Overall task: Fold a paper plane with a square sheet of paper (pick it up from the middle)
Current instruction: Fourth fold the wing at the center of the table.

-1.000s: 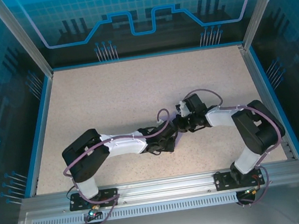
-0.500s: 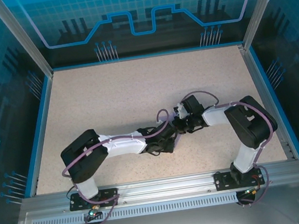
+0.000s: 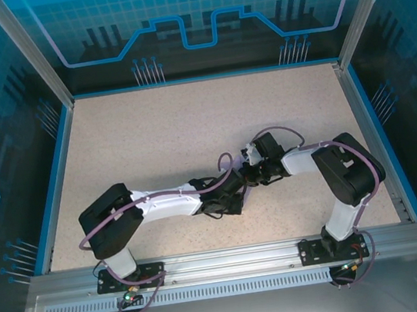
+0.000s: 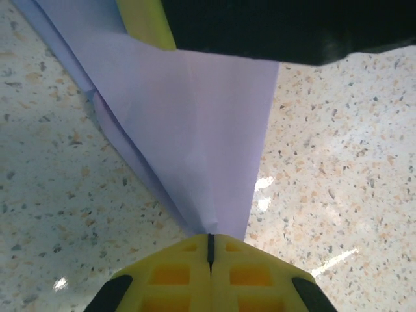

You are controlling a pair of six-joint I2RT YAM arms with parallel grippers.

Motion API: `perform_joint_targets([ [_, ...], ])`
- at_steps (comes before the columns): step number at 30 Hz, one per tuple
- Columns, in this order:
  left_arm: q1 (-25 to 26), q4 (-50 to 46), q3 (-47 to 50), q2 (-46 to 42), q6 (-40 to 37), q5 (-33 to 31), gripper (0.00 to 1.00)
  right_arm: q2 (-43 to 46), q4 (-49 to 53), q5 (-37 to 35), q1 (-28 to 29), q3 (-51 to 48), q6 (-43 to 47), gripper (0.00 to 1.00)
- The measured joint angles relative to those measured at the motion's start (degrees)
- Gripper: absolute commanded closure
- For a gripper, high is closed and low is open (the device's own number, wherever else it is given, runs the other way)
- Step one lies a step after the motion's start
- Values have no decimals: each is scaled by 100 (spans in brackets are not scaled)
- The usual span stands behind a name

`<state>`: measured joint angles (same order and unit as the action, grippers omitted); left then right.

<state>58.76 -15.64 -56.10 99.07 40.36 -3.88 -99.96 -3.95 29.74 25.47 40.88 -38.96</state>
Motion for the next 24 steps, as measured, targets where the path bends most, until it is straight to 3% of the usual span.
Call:
perform_joint_targets([
  [24, 31, -94, -76, 236, 0, 87, 100, -35, -68, 76, -17, -7, 24, 94],
])
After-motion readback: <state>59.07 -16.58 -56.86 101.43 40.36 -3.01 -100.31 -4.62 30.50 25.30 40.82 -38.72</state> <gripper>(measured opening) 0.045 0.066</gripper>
